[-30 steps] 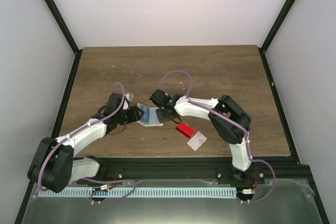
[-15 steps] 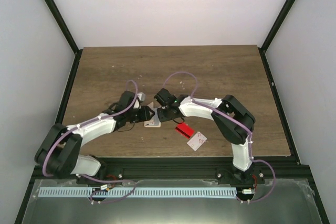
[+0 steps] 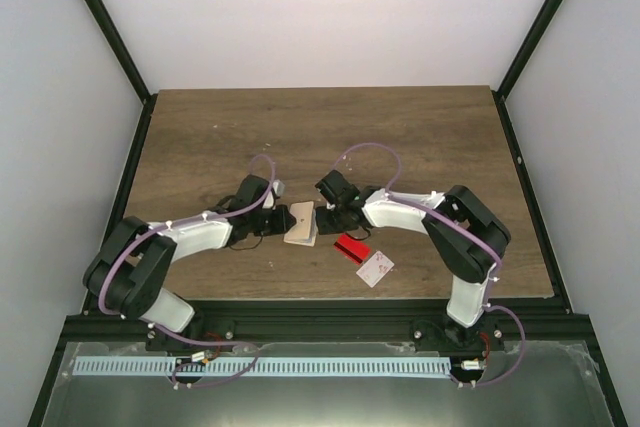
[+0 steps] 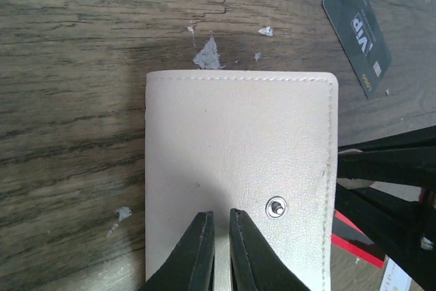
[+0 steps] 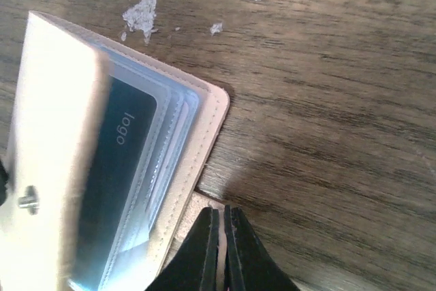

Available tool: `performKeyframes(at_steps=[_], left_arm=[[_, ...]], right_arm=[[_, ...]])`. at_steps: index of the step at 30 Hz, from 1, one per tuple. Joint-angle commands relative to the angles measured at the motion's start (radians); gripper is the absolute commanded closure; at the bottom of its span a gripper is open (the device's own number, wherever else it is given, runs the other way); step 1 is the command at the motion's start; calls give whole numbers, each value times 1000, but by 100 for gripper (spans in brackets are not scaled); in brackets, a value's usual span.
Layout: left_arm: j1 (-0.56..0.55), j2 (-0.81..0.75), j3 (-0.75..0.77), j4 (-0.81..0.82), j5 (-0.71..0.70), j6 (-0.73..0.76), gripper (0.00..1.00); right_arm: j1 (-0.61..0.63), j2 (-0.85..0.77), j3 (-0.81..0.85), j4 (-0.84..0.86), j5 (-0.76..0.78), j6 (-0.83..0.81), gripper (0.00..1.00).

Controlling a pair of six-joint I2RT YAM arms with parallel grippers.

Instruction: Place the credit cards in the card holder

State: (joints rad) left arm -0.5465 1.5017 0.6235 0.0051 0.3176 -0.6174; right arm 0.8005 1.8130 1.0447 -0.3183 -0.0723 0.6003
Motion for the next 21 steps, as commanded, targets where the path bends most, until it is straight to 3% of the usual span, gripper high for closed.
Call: performKeyframes(at_steps=[1, 11, 21], left_arm=[[-8, 49, 41, -37, -17, 49, 91], [-106, 173, 149, -186, -155, 94, 91], [-115, 194, 156, -197, -195, 68, 91]], right_arm=[[-4, -28, 23, 13, -29, 9, 99], [-5, -41, 63, 4, -73, 11, 90], [-5, -35, 91, -3, -82, 23, 80]])
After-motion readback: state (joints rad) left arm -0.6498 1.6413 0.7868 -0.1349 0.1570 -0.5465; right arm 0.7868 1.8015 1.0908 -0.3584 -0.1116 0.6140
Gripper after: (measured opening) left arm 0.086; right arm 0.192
